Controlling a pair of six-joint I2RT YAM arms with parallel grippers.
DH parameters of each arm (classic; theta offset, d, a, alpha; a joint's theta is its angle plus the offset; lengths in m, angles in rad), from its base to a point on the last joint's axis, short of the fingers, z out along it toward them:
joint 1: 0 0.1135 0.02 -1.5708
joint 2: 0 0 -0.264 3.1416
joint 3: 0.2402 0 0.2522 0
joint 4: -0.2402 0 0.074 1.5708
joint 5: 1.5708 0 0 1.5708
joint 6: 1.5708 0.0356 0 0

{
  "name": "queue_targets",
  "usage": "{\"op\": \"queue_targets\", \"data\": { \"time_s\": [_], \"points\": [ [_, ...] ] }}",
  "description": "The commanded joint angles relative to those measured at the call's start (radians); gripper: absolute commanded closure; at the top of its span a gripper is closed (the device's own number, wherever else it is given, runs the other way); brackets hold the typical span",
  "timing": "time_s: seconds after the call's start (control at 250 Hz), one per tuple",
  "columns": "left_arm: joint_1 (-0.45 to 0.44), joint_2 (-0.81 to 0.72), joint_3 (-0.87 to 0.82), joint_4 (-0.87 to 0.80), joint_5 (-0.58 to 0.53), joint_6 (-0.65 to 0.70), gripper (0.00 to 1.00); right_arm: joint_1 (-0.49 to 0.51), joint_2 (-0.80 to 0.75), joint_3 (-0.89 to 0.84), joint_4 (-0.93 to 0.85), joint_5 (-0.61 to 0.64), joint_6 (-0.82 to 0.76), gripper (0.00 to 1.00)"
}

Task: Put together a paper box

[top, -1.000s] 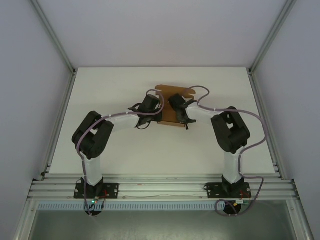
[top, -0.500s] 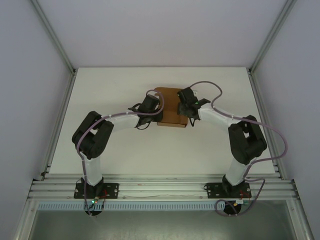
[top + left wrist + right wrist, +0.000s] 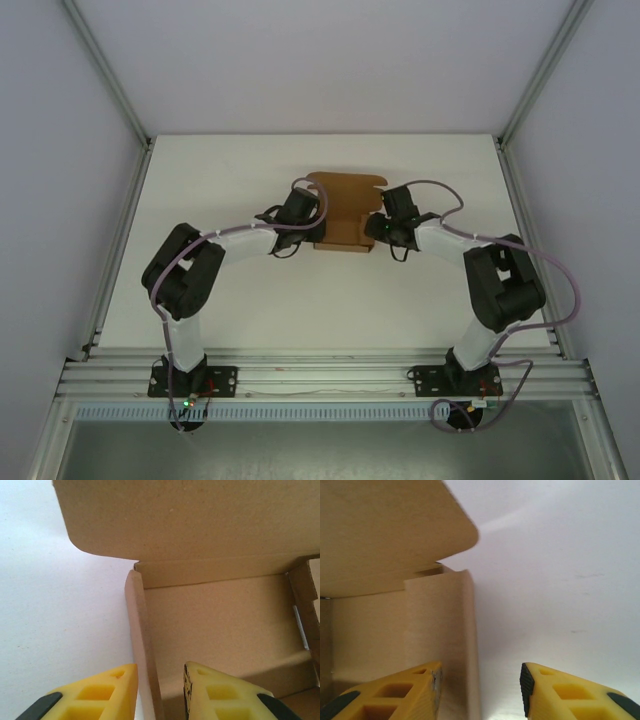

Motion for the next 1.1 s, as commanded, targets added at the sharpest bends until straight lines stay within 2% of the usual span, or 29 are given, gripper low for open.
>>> {"op": "queue_targets", "data": {
  "time_s": [0.0,0.284,0.372,0.504,0.608,0.783,0.875,0.939,1.095],
  "points": [
    [-0.005,0.024,0.055,-0.056,-0.070,0.022,0.69,-0.001,0.037,0.005,0.057,-0.055,0.016,0.58],
    [-0.028,0.153,0.151,-0.143,-0.141,0.037,0.71,-0.002,0.050,0.007,0.031,-0.022,0.003,0.59],
    [-0.034,0.176,0.176,-0.171,-0.179,0.034,0.79,-0.001,0.050,0.005,0.039,-0.021,0.004,0.61],
    [-0.056,0.170,0.192,-0.182,-0.269,0.024,1.00,-0.001,0.033,-0.008,0.064,-0.025,0.011,0.61],
    [-0.094,0.116,0.189,-0.185,-0.435,0.009,1.00,-0.001,-0.043,-0.056,0.121,-0.061,-0.005,0.60],
    [-0.119,-0.024,0.142,-0.159,-0.589,-0.032,1.00,-0.017,-0.294,-0.202,0.264,-0.094,-0.055,0.42],
    [-0.133,-0.095,0.098,-0.121,-0.634,-0.028,1.00,-0.046,-0.425,-0.294,0.362,-0.138,-0.048,0.41],
    [-0.145,-0.140,0.066,-0.081,-0.659,-0.011,1.00,-0.077,-0.492,-0.346,0.441,-0.201,-0.047,0.46],
    [-0.164,-0.197,0.045,-0.063,-0.676,0.018,1.00,-0.134,-0.538,-0.370,0.556,-0.410,-0.049,0.53]
  ]
}}
